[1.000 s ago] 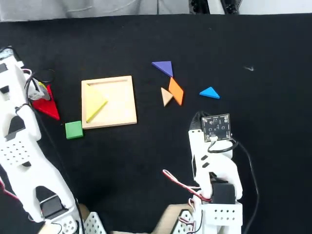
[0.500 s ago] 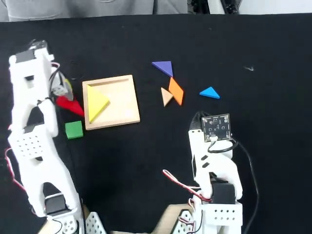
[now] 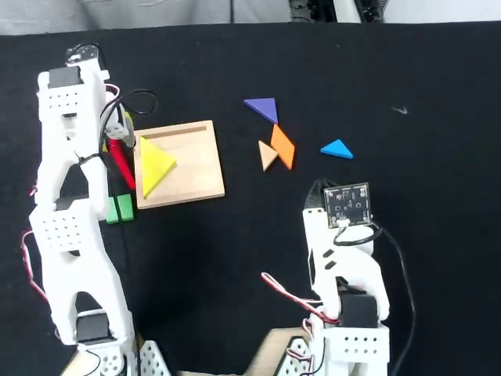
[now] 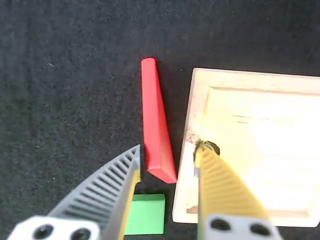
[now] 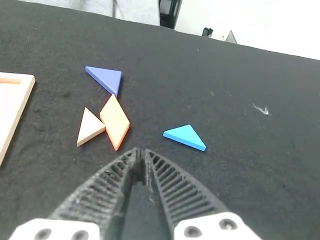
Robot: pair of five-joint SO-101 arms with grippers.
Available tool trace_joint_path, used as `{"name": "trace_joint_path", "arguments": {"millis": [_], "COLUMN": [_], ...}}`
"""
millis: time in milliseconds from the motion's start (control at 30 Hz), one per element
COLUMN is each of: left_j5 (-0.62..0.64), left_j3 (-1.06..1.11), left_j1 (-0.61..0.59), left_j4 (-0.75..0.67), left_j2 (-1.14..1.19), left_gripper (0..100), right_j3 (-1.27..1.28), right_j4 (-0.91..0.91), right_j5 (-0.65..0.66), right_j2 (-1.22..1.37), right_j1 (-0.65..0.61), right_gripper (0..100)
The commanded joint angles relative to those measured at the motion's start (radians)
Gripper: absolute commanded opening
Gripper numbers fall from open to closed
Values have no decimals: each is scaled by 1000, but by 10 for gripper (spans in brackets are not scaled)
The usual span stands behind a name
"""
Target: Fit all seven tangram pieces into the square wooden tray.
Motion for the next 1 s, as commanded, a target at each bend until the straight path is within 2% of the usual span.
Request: {"name": "trace_joint_path", "arguments": {"millis": [0,233,400,633,767,833,967], "left_j5": [11,21,46,-9,-20,-114,-471], "left_j3": [-35,-35,-71,-97,-260,-268,-124], "left_j1": [10,7,5,-4,18,56,183], "left_j4": [2,5,25,31,147,146,146], "left_j2": [8,81,74,69,-3,-72,-282], "left_gripper": [177,164,24,29,29,29,29], "right_j3": [-4,-4,-4,-4,-4,-4,-4], "right_j4": [-18,-18,-18,-18,-18,-18,-20], "right_j5": [0,0,0,0,0,0,0], "right_j2": [-79,-79,-79,-79,-79,-79,-79], "right_j1": [-12,-11,-9,-8,-8,-6,-6], "right_gripper": [15,15,15,15,15,15,15]}}
